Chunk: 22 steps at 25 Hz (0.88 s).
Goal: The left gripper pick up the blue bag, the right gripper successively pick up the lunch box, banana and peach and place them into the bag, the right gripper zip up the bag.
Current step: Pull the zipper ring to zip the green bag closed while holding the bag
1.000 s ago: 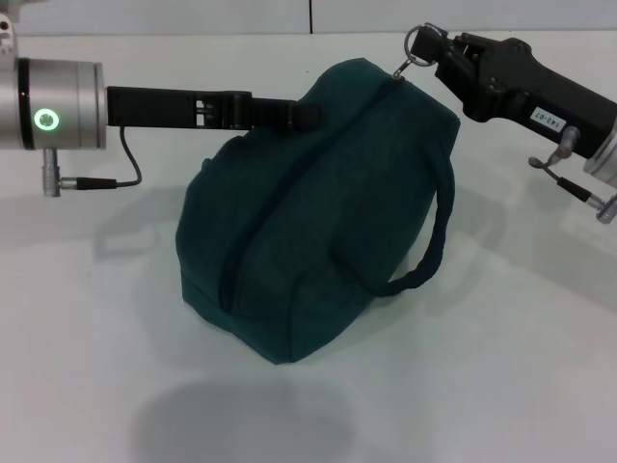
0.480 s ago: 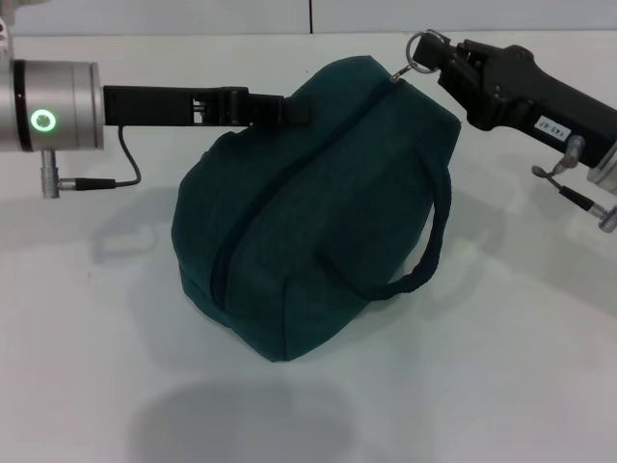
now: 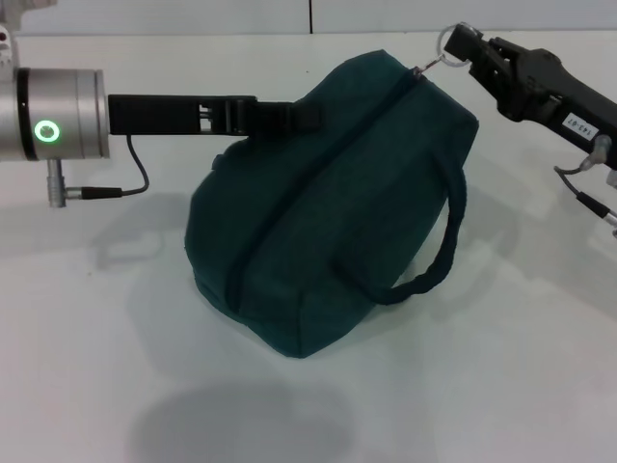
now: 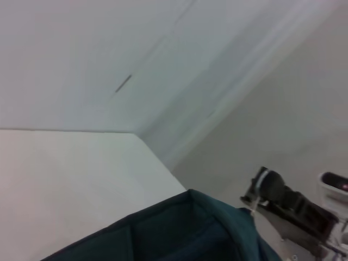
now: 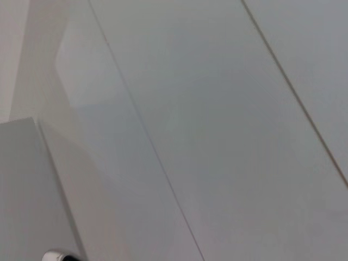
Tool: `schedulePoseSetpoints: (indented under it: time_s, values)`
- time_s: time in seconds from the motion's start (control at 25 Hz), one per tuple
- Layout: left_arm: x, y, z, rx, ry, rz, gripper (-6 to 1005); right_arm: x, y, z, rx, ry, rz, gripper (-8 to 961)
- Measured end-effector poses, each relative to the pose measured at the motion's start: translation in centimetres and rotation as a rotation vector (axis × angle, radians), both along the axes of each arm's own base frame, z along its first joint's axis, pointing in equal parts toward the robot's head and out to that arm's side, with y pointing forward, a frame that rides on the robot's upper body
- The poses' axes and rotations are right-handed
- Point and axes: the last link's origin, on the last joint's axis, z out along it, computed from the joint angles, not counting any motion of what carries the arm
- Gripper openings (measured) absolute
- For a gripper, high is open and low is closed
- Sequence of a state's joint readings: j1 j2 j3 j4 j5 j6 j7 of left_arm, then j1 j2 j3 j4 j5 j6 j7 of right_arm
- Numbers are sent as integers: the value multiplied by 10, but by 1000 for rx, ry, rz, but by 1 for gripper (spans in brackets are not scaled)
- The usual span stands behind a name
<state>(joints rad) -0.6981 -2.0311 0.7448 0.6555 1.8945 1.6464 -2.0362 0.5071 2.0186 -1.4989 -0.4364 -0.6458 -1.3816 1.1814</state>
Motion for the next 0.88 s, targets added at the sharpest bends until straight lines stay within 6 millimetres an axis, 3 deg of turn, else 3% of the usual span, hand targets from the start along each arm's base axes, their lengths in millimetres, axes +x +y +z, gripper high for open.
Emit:
schedulePoseSetpoints:
  time_s: [0.88]
  values:
    - [12, -14, -2, -22, -65, -128, 47, 29, -1, -5, -180, 154, -252, 20]
